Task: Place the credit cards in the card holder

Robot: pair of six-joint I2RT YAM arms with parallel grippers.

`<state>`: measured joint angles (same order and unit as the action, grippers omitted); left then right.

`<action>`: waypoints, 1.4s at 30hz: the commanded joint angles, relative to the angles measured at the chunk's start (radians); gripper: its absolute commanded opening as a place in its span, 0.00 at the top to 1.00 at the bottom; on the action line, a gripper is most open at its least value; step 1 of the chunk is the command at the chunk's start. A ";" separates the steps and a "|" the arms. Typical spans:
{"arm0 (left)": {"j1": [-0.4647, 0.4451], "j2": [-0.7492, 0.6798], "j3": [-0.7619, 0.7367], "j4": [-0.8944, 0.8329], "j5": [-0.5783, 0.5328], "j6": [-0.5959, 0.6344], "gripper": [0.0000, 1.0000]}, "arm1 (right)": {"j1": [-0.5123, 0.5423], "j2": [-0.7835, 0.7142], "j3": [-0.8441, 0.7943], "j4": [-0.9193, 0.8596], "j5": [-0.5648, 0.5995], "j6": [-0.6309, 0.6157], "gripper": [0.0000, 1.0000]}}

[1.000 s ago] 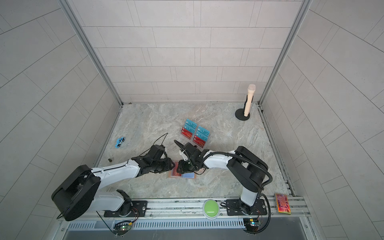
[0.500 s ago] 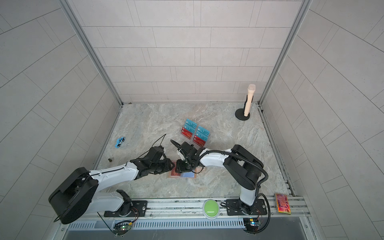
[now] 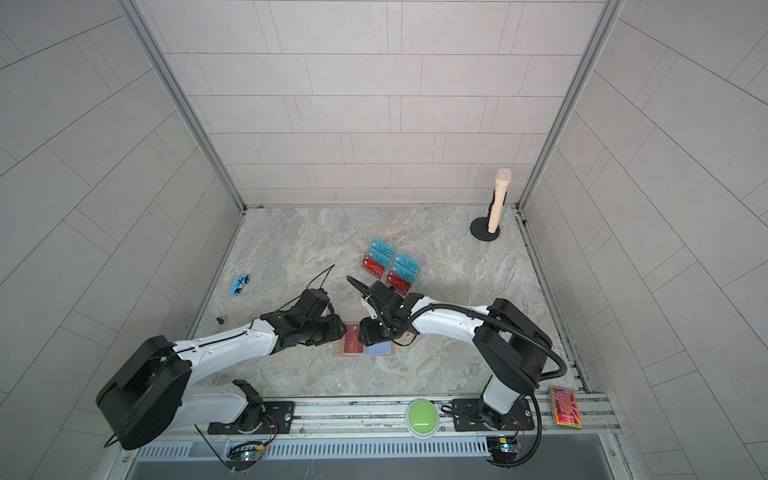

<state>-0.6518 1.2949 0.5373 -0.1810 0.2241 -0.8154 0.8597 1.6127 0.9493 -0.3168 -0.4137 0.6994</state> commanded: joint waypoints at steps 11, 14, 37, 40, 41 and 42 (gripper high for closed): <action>-0.071 -0.095 0.118 -0.262 -0.077 0.072 0.59 | -0.157 -0.193 -0.035 -0.163 0.042 -0.153 0.68; -0.087 -0.072 0.119 -0.246 -0.076 0.042 0.62 | -0.237 -0.236 -0.070 -0.143 0.002 -0.152 0.72; -0.128 0.225 0.218 0.042 0.192 -0.067 0.61 | -0.122 -0.145 -0.204 0.129 -0.075 0.032 0.81; -0.129 0.249 0.197 0.084 0.207 -0.084 0.62 | -0.123 -0.124 -0.213 0.146 -0.076 0.034 0.81; -0.129 0.254 0.187 0.098 0.209 -0.084 0.62 | -0.122 -0.117 -0.212 0.147 -0.075 0.028 0.80; -0.127 0.260 0.178 0.113 0.212 -0.086 0.62 | -0.122 -0.111 -0.211 0.144 -0.072 0.022 0.80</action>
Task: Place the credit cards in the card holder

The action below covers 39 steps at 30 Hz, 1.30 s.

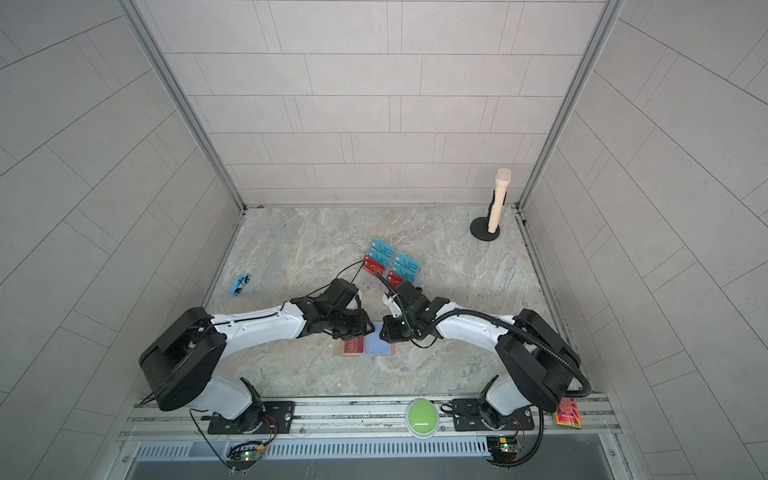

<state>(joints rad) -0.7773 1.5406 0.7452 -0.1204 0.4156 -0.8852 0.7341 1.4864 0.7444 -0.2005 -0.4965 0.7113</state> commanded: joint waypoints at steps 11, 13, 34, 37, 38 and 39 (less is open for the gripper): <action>-0.001 0.057 -0.046 0.116 0.035 -0.013 0.61 | 0.009 0.048 -0.029 0.002 0.078 -0.009 0.80; -0.002 0.059 -0.056 0.126 0.034 -0.017 0.61 | 0.009 0.061 -0.021 -0.021 0.092 -0.022 0.80; 0.005 0.038 -0.091 0.209 0.069 -0.029 0.58 | 0.011 0.071 -0.025 -0.056 0.134 -0.016 0.81; 0.010 0.049 -0.084 0.210 0.087 -0.024 0.58 | 0.010 0.071 -0.026 -0.056 0.134 -0.015 0.81; 0.010 0.055 -0.085 0.220 0.092 -0.026 0.58 | 0.010 0.072 -0.024 -0.056 0.134 -0.015 0.81; 0.010 0.061 -0.087 0.229 0.098 -0.029 0.58 | 0.010 0.072 -0.024 -0.057 0.134 -0.015 0.81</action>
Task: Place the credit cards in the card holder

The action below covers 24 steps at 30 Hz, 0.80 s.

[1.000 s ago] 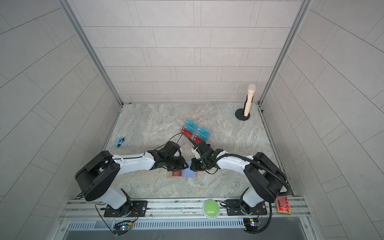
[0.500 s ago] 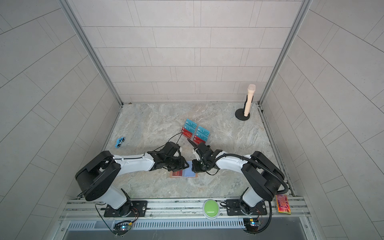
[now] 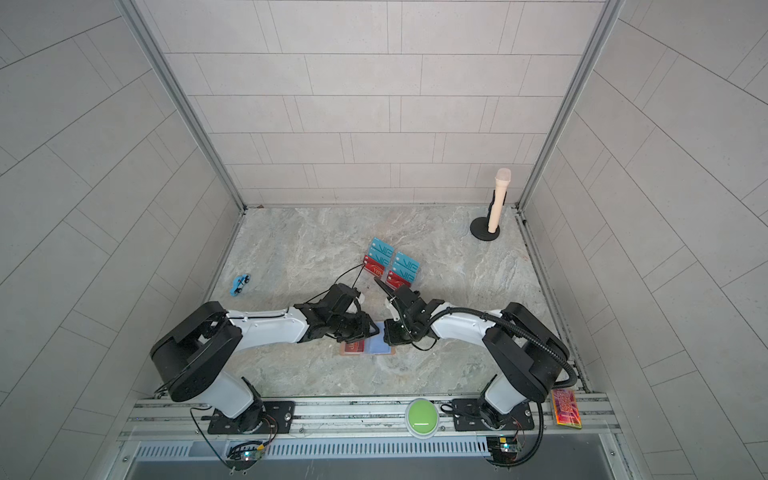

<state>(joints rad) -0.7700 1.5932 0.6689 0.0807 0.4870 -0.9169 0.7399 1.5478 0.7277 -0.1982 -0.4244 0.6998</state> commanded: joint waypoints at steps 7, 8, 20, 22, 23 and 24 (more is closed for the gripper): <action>0.028 0.017 -0.050 0.125 0.063 -0.035 0.58 | 0.004 0.002 -0.004 -0.068 0.066 -0.003 0.81; 0.033 0.019 -0.053 0.133 0.068 -0.035 0.58 | 0.004 0.002 -0.004 -0.069 0.067 -0.003 0.81; 0.076 0.059 -0.086 0.304 0.155 -0.086 0.58 | 0.008 -0.011 0.003 -0.081 0.080 0.001 0.82; 0.077 0.057 -0.088 0.306 0.163 -0.088 0.58 | 0.008 -0.015 0.003 -0.086 0.084 0.001 0.82; 0.077 0.055 -0.093 0.307 0.165 -0.086 0.58 | 0.009 -0.016 0.003 -0.086 0.084 0.001 0.82; 0.077 0.053 -0.097 0.309 0.168 -0.087 0.58 | 0.009 -0.017 0.002 -0.086 0.084 0.001 0.82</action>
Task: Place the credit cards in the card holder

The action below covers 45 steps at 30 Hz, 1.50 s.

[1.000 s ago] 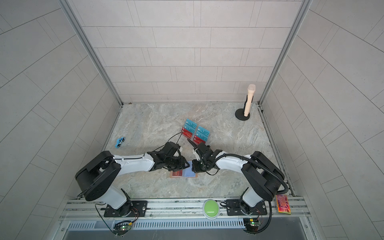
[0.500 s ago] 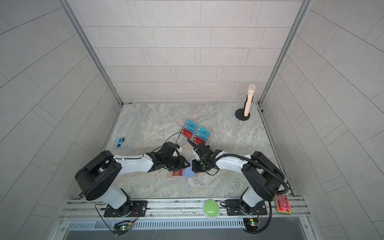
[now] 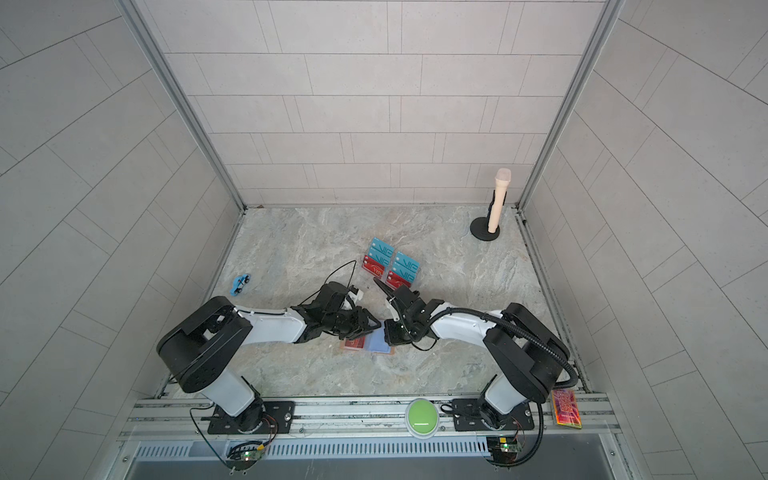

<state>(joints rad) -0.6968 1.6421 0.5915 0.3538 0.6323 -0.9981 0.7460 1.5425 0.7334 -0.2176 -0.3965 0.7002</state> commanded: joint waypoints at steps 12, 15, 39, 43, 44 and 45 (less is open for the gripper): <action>0.000 0.004 -0.070 0.110 0.059 -0.031 0.57 | 0.006 -0.005 0.003 -0.063 0.056 0.001 0.82; 0.000 0.024 -0.052 0.123 0.074 -0.030 0.57 | 0.007 -0.007 0.009 -0.067 0.057 0.002 0.82; 0.008 0.127 0.015 0.152 0.093 -0.021 0.68 | 0.007 -0.041 0.011 -0.089 0.072 0.013 0.82; 0.010 0.131 0.026 0.137 0.093 -0.017 0.78 | 0.004 -0.061 0.021 -0.104 0.073 0.012 0.82; 0.010 0.133 0.027 0.137 0.094 -0.019 0.81 | 0.002 -0.070 0.021 -0.103 0.069 0.013 0.82; 0.010 0.132 0.030 0.138 0.095 -0.021 0.83 | 0.000 -0.077 0.022 -0.105 0.068 0.016 0.82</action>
<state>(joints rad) -0.6914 1.7615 0.5976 0.5030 0.7315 -1.0294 0.7513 1.5082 0.7383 -0.2928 -0.3504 0.7116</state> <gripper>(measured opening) 0.191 0.183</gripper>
